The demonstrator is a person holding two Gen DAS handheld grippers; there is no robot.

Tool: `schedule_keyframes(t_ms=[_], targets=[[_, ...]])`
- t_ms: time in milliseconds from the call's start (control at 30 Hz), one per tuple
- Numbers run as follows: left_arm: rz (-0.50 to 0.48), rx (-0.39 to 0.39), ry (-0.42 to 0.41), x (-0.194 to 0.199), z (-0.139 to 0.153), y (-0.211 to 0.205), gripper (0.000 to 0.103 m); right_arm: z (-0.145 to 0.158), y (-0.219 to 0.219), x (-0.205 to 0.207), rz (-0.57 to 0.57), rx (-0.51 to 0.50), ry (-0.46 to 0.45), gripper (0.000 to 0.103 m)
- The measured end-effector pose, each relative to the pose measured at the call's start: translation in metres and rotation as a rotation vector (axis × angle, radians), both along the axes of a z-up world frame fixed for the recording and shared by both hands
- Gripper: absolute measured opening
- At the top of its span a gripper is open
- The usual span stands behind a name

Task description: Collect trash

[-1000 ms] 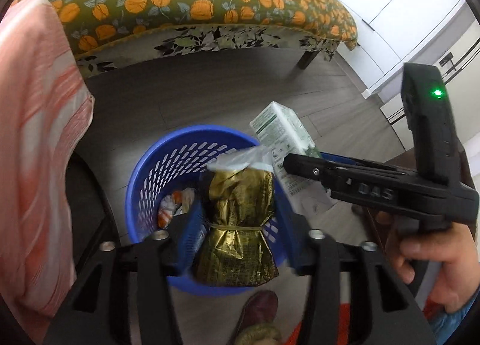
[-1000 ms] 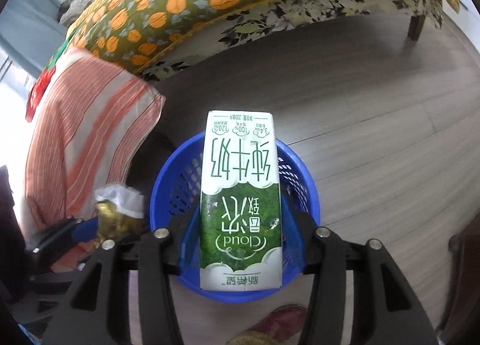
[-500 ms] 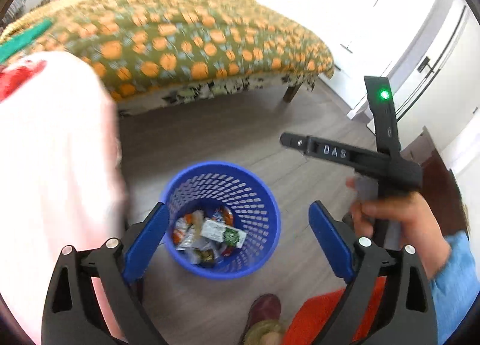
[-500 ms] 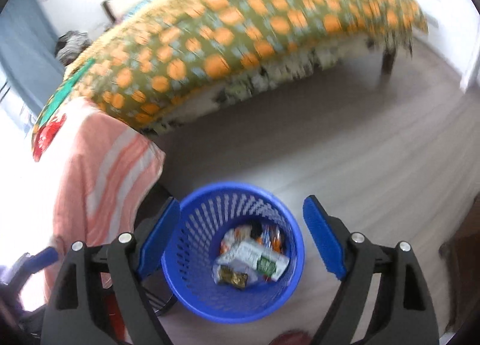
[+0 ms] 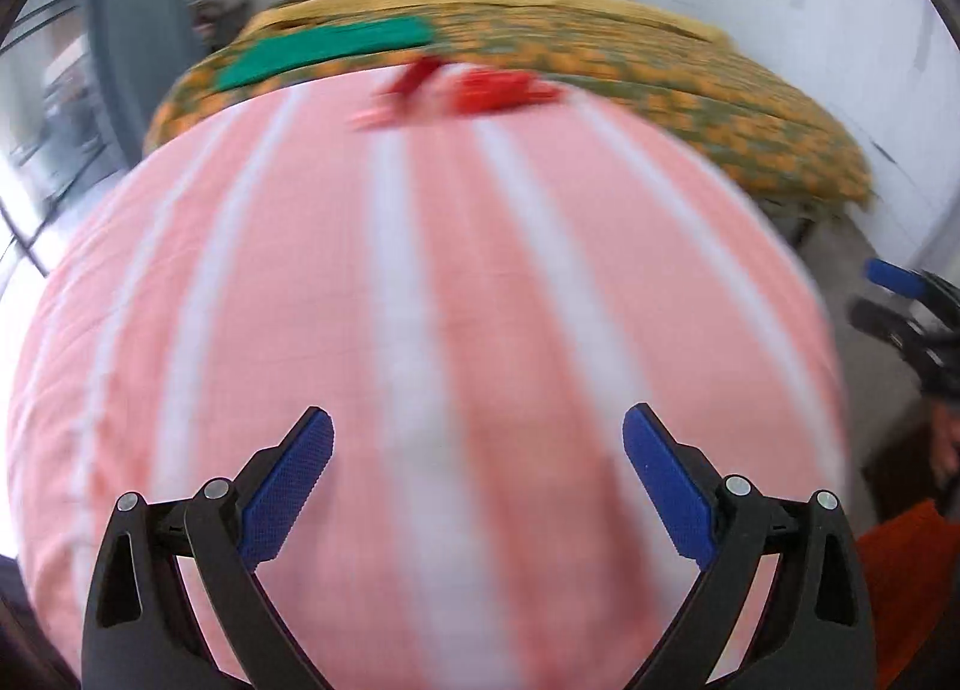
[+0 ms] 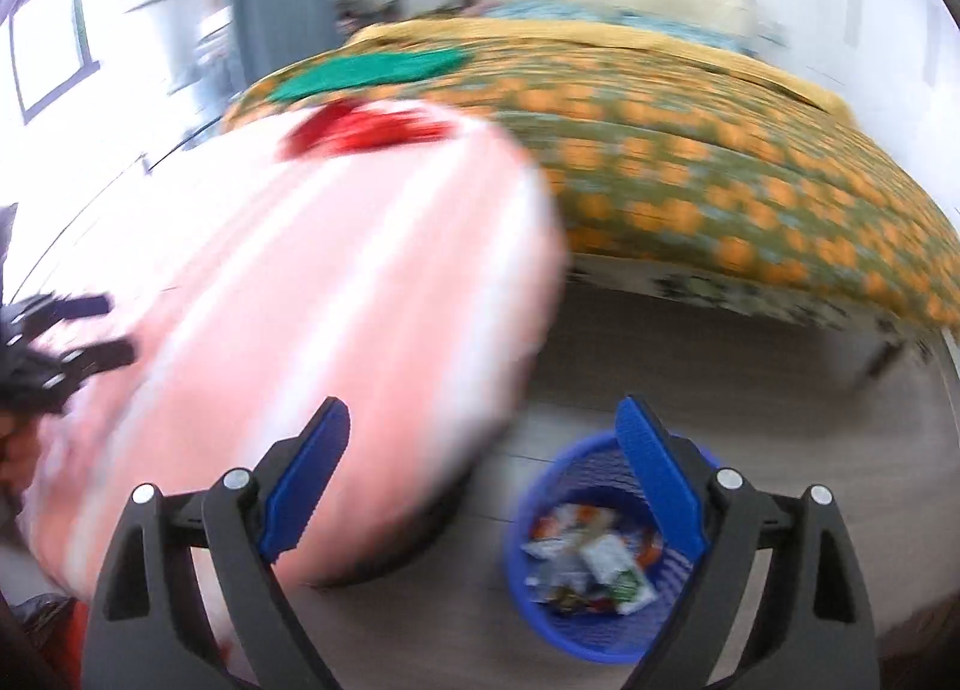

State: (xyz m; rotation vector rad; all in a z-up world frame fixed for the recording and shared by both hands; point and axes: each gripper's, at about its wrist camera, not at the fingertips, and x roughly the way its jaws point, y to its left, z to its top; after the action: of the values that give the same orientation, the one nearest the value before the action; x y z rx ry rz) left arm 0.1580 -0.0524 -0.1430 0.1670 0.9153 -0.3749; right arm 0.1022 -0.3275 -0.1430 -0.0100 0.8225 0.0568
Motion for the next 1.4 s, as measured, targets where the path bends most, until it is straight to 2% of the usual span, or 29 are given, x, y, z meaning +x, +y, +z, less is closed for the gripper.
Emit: schedule_keyframes(t_ms=[100, 200, 333, 433, 533, 600, 667, 867, 1033, 1100, 1200, 1267, 1333, 1367, 1400], targets=[[0.064, -0.022, 0.003, 0.011, -0.001, 0.033, 0.096, 0.002, 0.054, 0.032, 0.069, -0.015, 0.028, 0.088], [0.074, -0.037, 0.002, 0.015, 0.001, 0.057, 0.096, 0.000, 0.097, 0.070, 0.106, -0.066, 0.037, 0.088], [0.040, 0.010, -0.018, 0.025, 0.002, 0.070, 0.097, -0.018, 0.126, 0.112, 0.107, -0.112, 0.078, 0.088], [0.010, 0.031, -0.028, 0.037, 0.002, 0.076, 0.097, -0.031, 0.131, 0.123, 0.090, -0.086, 0.080, 0.089], [-0.024, 0.046, -0.033, 0.058, 0.002, 0.071, 0.097, -0.034, 0.127, 0.126, 0.064, -0.045, 0.102, 0.096], [-0.054, 0.053, -0.042, 0.076, 0.002, 0.067, 0.097, -0.036, 0.123, 0.127, 0.060, -0.014, 0.112, 0.098], [-0.060, 0.044, -0.042, 0.101, 0.001, 0.064, 0.097, -0.036, 0.126, 0.129, 0.061, -0.027, 0.113, 0.098], [-0.035, -0.070, -0.021, 0.181, 0.002, 0.050, 0.097, -0.036, 0.127, 0.129, 0.059, -0.029, 0.113, 0.098], [-0.103, -0.048, -0.029, 0.238, 0.003, 0.010, 0.097, -0.036, 0.127, 0.128, 0.059, -0.029, 0.113, 0.098], [-0.153, -0.016, -0.040, 0.252, 0.004, -0.010, 0.097, -0.036, 0.127, 0.128, 0.059, -0.029, 0.113, 0.098], [-0.165, 0.024, -0.067, 0.270, 0.004, -0.029, 0.096, -0.036, 0.127, 0.128, 0.058, -0.031, 0.113, 0.098], [-0.164, 0.031, -0.053, 0.279, 0.002, -0.035, 0.086, -0.036, 0.128, 0.128, 0.058, -0.032, 0.113, 0.098], [-0.172, 0.055, -0.031, 0.285, -0.004, -0.042, 0.063, -0.036, 0.127, 0.128, 0.058, -0.031, 0.113, 0.098], [-0.175, 0.045, -0.038, 0.284, -0.005, -0.042, 0.058, -0.036, 0.127, 0.128, 0.058, -0.032, 0.113, 0.098], [-0.177, 0.039, -0.038, 0.283, -0.004, -0.042, 0.038, -0.037, 0.127, 0.128, 0.058, -0.031, 0.113, 0.098]])
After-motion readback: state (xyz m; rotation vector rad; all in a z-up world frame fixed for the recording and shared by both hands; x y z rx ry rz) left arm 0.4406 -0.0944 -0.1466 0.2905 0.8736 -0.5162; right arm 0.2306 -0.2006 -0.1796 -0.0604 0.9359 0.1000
